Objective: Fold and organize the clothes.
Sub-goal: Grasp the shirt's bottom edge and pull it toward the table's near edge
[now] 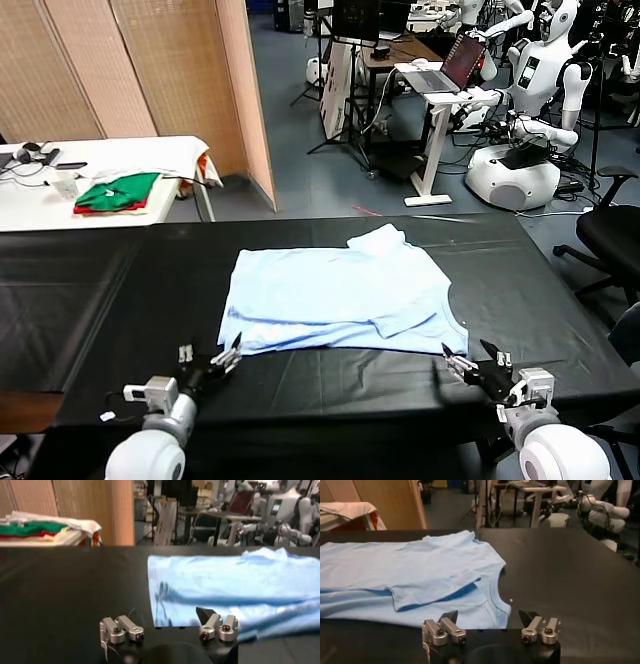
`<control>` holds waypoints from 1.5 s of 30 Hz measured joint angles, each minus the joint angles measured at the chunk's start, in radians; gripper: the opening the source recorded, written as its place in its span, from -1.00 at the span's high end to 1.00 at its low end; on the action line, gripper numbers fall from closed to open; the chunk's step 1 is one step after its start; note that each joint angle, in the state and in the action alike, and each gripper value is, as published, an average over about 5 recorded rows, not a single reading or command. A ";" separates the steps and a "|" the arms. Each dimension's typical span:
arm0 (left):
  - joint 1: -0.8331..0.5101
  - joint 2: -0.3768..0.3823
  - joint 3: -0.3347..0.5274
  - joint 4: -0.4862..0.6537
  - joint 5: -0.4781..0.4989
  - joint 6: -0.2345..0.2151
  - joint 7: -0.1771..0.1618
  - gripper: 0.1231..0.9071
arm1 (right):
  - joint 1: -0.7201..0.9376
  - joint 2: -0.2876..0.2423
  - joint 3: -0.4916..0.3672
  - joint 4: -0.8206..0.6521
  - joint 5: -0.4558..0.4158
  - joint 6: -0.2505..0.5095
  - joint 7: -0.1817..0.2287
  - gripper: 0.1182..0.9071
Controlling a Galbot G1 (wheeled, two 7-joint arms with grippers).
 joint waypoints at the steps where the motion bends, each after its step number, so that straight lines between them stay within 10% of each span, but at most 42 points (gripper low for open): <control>1: 0.006 0.000 0.000 -0.002 0.000 0.000 0.001 -1.00 | 0.001 0.000 -0.002 -0.002 -0.001 0.000 0.000 -0.82; 17: 0.057 0.002 0.007 -0.056 -0.032 0.035 0.011 -0.58 | 0.037 0.020 -0.041 -0.049 -0.023 0.006 -0.012 -0.51; 24: 0.055 0.004 0.006 -0.045 -0.031 0.050 0.011 0.22 | 0.040 0.028 -0.052 -0.057 -0.031 0.010 -0.018 0.43; 29: 0.054 0.006 0.008 -0.037 -0.028 0.058 0.019 0.86 | 0.025 0.031 -0.039 -0.034 -0.030 -0.009 -0.015 0.70; 45: 0.138 0.065 -0.036 -0.134 0.086 0.087 -0.039 0.94 | -0.041 -0.055 -0.024 0.045 0.071 -0.122 0.008 0.82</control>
